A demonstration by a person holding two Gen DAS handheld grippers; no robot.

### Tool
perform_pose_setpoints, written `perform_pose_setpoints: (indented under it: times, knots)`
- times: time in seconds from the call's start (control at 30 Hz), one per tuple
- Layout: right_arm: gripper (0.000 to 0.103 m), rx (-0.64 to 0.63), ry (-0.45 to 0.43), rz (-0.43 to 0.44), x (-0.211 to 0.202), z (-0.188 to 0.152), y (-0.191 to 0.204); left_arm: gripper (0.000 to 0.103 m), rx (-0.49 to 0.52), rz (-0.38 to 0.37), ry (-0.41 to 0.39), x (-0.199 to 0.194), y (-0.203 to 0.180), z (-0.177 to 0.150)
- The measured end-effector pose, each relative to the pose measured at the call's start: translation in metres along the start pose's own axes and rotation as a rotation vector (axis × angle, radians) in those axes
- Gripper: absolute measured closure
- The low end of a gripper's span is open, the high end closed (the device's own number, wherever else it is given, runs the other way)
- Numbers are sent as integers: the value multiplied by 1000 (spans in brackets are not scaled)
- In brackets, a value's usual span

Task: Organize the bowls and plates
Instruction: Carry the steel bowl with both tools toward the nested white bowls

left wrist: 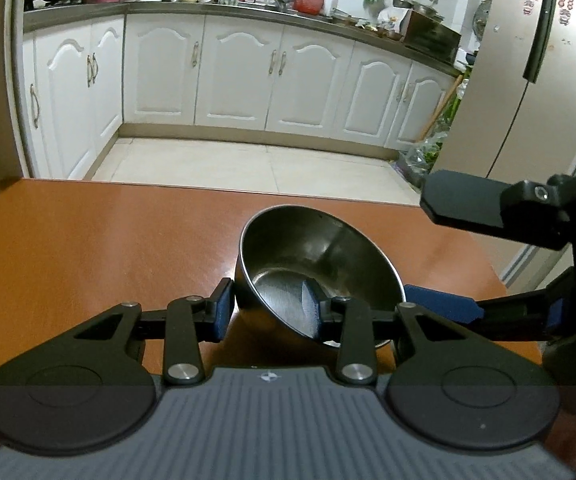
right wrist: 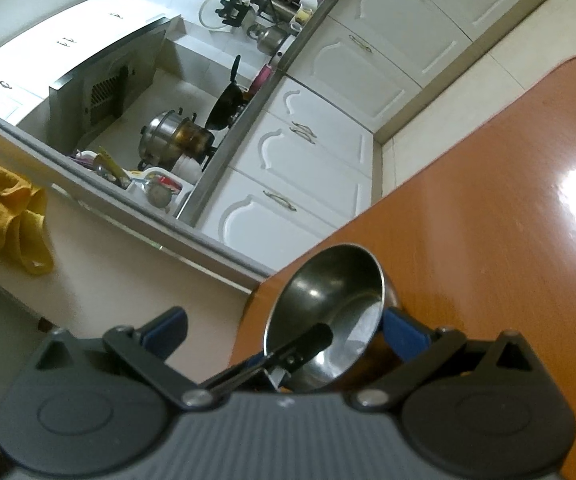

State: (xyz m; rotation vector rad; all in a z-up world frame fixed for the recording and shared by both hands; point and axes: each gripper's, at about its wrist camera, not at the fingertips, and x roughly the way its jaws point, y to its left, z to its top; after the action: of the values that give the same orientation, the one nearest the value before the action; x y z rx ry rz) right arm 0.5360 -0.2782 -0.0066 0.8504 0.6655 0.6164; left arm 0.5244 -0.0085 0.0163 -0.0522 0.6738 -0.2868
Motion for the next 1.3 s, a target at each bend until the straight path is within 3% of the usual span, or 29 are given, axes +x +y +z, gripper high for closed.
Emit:
perform_pose_setpoints:
  times: [0.53,1.3]
  knots:
    - [0,-11,-34,33,-65,-44,30,62,-2,-85,2,-34,-10,-18]
    - [0,1,-67,89,-128,-118,71,62,-9,-122,-29,-75,-19,-32]
